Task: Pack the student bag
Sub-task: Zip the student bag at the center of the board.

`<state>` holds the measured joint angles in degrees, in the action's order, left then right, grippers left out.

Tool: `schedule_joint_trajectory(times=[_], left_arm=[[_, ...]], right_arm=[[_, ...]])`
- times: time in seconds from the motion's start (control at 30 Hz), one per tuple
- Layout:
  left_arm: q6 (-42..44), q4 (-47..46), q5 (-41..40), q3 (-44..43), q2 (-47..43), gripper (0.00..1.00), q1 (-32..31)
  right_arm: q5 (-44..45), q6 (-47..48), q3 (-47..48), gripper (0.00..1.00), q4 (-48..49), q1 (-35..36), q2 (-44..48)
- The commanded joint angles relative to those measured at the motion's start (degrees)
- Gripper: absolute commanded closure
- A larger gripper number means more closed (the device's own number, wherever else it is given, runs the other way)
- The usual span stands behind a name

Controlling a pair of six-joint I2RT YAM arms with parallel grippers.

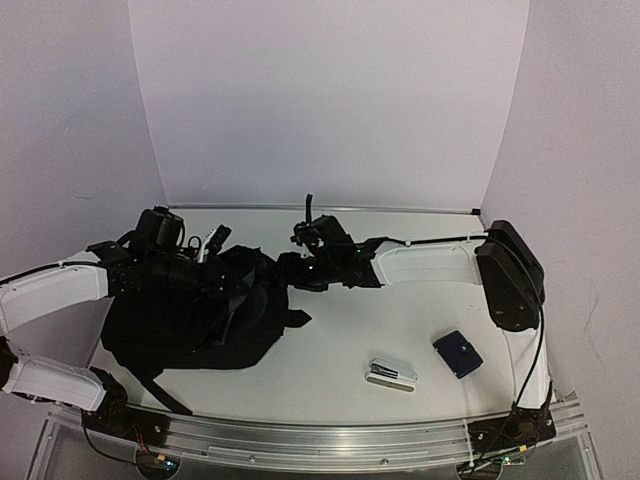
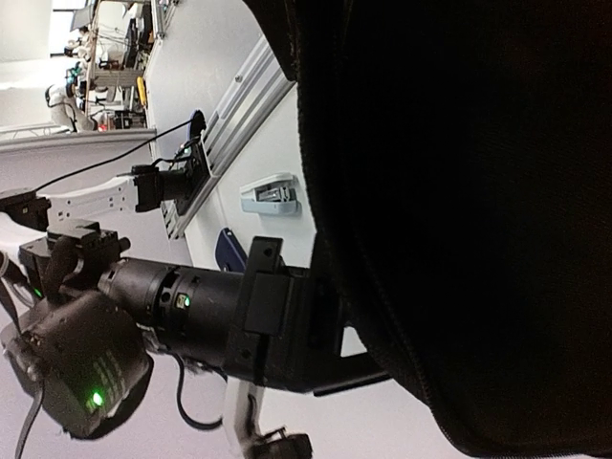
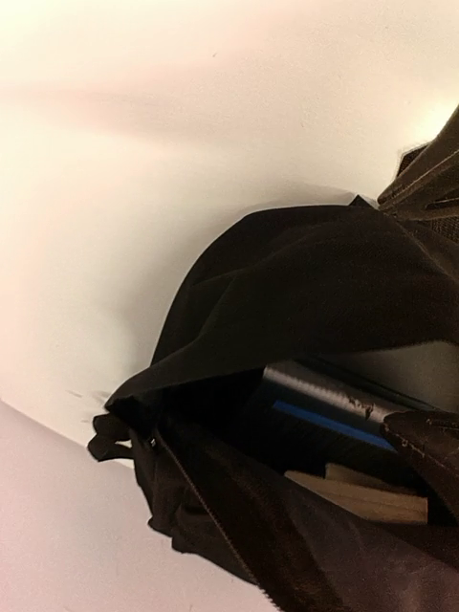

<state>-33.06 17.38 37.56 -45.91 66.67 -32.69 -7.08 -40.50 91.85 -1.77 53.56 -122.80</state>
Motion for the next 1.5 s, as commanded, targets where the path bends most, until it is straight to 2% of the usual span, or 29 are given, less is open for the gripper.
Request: schedule_joint_trajectory(times=[0.0,0.1,0.17,0.23,0.33,0.43,0.5,0.6,0.77,0.97,1.03,1.2,1.3,1.47], left_arm=[[2.9,0.6,2.9,-3.5,2.5,0.85,-3.4],[3.4,2.1,5.3,-2.9,2.2,0.75,-4.3],[3.4,2.7,6.1,-2.8,0.4,0.64,-4.4],[3.6,3.7,4.6,-3.4,-2.3,0.50,-4.4],[3.6,6.3,-2.1,-5.8,-7.4,0.30,-4.4],[2.7,10.9,-12.1,-9.1,-9.8,0.14,-4.3],[2.2,15.3,-18.9,-11.3,-9.4,0.06,-4.1],[1.0,22.3,-25.8,-13.9,-6.4,0.02,-0.8],[-2.8,24.5,-25.1,-11.1,-6.3,0.01,9.4],[-3.1,23.5,-24.5,-9.2,-6.1,0.00,10.9],[-2.5,22.5,-23.5,-9.4,-5.5,0.00,10.9],[-0.1,24.0,-25.3,-11.7,-3.8,0.00,10.9],[0.7,25.1,-27.2,-12.2,-3.3,0.00,11.2],[-1.6,25.4,-29.5,-10.3,-3.8,0.00,12.2]], right_arm=[[1.0,0.3,1.1,0.59,-0.5,0.1,-0.8],[2.0,0.0,0.6,0.87,-0.5,-0.1,-0.5],[2.6,-0.1,-0.1,0.98,-0.5,-0.1,0.2],[3.0,-0.1,-1.4,1.00,-0.5,-0.2,1.3],[3.1,0.1,-4.7,1.00,-0.5,-0.1,4.1],[3.1,-0.5,-9.6,1.00,-0.5,-0.1,8.0],[3.2,-1.6,-13.7,1.00,-0.5,0.0,10.9],[4.4,-3.3,-19.5,1.00,-0.5,1.0,15.3],[5.9,-8.0,-28.5,1.00,-0.5,3.5,22.1],[6.5,-14.5,-38.4,1.00,-0.6,7.3,30.0],[6.9,-15.5,-40.2,0.93,-0.9,7.4,33.6],[11.7,-11.2,-35.7,0.48,-7.8,7.5,38.9],[12.8,-7.0,-29.2,0.41,-11.9,7.5,38.4],[8.6,0.1,-18.5,0.43,-13.2,7.4,31.6]])
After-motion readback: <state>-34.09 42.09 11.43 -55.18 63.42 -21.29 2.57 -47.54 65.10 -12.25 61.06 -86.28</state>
